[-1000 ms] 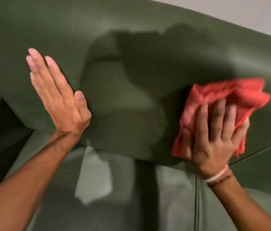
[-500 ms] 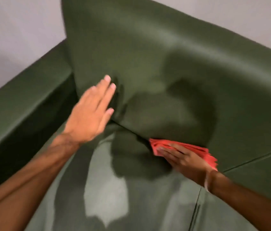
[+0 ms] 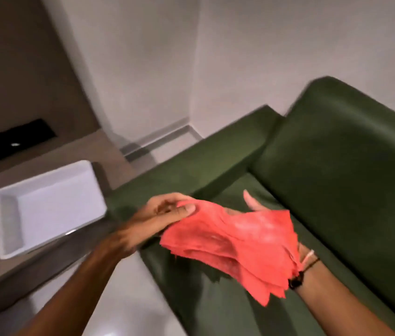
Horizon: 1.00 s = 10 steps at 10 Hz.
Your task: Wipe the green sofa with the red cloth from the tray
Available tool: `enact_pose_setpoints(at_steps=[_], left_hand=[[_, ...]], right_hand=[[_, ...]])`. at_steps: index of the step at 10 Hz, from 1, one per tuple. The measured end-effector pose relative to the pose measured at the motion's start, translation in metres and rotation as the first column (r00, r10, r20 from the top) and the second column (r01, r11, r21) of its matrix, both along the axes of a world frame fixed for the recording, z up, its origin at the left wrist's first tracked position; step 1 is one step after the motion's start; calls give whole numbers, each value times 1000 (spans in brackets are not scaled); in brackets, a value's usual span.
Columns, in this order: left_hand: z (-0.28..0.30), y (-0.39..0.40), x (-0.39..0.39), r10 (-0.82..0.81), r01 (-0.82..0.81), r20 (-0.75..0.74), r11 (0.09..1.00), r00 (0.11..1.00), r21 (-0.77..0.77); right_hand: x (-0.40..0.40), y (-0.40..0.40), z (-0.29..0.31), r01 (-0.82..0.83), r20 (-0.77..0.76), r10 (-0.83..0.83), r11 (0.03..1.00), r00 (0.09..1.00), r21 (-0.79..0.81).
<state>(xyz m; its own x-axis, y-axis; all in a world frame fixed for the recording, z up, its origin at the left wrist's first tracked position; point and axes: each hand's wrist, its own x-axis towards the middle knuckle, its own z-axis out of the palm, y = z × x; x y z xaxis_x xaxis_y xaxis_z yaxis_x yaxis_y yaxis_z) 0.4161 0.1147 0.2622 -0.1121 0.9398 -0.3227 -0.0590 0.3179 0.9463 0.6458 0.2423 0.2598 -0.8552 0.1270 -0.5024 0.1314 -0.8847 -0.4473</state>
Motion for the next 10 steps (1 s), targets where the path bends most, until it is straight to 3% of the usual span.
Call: enact_pose_setpoints(at_steps=[1,2,3,4,5,6,7,8,9,10], left_hand=[[3,-72,-100,291,-291,-2,957,957,-17],[-5,-139,-182,463,-465,-39,885,885,-39],[-24,-187,-247,608,-615,-101,786,787,-57],[-55,-203,-291,688,-706,-188,707,701,-48],[-90,-197,-320,733,-770,-261,635,628,-70],[-128,-182,-342,744,-810,-341,576,575,-111],[-146,-182,-358,619,-771,-480,592,621,-235],[-118,-190,-376,395,-699,-690,678,607,-227],[-37,-173,-404,214,-626,-880,772,424,-113],[78,-148,-425,230,-490,-972,854,52,175]], right_hand=[[-114,-30,11,-19,95,18,1000,995,7],[-207,-64,6,1,127,-6,999,992,38],[-293,-98,-19,-100,208,40,953,977,287],[-360,-124,-54,-137,365,-154,740,918,659],[-413,-128,-89,-215,438,-310,553,844,805],[-455,-112,-123,-357,561,-298,527,772,771],[-480,-92,-127,-405,617,-166,621,769,671],[-481,-69,-72,-301,471,-202,544,859,783],[-461,-59,76,-36,85,-80,477,993,878],[-434,-44,241,233,-254,9,372,967,898]])
